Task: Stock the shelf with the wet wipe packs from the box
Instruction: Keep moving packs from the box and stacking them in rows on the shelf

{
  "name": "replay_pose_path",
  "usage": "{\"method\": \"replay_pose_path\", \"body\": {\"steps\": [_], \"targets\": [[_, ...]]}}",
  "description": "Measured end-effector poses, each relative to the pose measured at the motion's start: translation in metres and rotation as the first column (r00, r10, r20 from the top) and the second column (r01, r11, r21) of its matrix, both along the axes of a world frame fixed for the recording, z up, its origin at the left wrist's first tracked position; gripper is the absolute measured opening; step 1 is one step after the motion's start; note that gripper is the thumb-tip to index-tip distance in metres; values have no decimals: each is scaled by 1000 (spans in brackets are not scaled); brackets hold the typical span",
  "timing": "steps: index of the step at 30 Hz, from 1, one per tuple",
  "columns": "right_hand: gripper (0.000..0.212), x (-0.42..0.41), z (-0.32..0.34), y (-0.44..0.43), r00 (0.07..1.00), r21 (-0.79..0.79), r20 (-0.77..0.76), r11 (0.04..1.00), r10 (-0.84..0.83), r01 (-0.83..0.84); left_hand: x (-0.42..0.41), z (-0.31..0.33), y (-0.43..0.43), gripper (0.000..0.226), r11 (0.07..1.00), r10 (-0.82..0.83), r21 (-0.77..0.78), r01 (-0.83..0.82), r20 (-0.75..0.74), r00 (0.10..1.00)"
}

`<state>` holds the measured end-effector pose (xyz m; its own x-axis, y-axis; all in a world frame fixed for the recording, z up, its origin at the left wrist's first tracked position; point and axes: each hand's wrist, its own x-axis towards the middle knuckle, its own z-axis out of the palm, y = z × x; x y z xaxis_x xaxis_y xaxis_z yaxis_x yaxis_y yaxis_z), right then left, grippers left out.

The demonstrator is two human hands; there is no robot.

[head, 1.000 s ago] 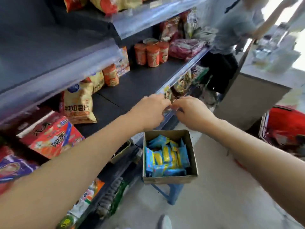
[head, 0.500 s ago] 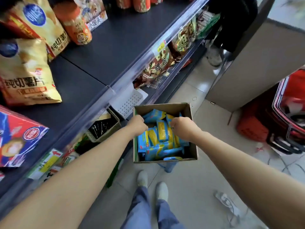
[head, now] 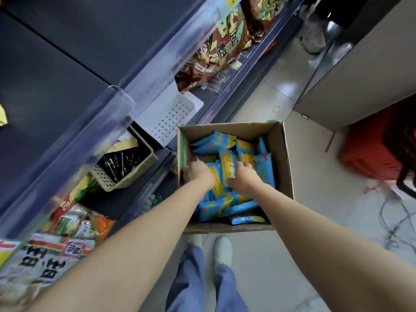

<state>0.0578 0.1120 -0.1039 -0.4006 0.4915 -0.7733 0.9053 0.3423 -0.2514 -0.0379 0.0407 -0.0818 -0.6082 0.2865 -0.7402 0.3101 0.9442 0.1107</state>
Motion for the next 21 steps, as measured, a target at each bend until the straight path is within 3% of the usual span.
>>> {"method": "replay_pose_path", "body": {"steps": [5, 10, 15, 21], "targets": [[77, -9, -34, -2, 991, -76, 100, 992, -89, 97, -3, -15, -6, 23, 998, -61, -17, 62, 45, 997], [90, -22, -47, -5, 978, 77, 168, 990, -126, 115, -13, -1, -3, 30, 995, -96, 26, 97, -28, 995], [63, -25, -37, -4, 970, 103, 154, 980, -188, 173, -31, 31, 6, 26, 979, -115, 160, 126, -73, 991], [18, -16, 26, 38, 896, -40, -92, 901, -434, 432, -46, 85, 11, 22, 961, -122, 237, 141, -95, 988]]}}
